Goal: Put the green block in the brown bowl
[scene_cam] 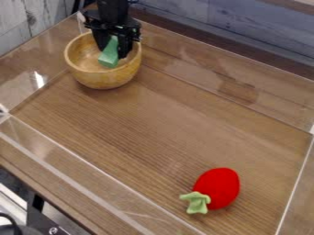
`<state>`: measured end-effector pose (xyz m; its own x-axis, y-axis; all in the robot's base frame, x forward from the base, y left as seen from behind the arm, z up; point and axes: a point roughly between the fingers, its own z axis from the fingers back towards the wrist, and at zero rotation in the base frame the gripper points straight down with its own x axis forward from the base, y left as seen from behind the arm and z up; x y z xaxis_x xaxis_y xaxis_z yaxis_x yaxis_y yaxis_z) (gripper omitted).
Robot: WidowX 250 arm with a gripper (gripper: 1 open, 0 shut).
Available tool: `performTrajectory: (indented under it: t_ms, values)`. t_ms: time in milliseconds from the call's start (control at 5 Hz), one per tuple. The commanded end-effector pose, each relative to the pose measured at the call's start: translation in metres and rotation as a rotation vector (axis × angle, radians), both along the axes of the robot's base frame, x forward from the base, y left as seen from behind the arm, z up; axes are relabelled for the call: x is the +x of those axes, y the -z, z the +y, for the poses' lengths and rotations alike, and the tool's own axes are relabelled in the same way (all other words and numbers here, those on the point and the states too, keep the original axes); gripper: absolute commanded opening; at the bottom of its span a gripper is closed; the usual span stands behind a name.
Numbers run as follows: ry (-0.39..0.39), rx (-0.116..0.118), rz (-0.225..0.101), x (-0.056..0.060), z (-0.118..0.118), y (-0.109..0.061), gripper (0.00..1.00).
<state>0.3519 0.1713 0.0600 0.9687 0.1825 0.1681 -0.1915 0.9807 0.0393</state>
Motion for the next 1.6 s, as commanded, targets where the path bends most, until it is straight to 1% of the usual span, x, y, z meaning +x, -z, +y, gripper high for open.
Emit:
performTrajectory:
  t_ms: [0,200,600,1000,1400]
  values:
    - [-0.014,0.022,-0.048,0.006,0.006,-0.020,1.00]
    - [-0.019,0.012,-0.065,0.006,0.002,-0.034,1.00]
    - [-0.031,-0.004,-0.085,0.006,-0.006,-0.051,1.00]
    - [-0.029,-0.025,-0.117,0.004,-0.016,-0.079,1.00]
    - [-0.032,-0.015,-0.088,0.008,-0.013,-0.062,1.00]
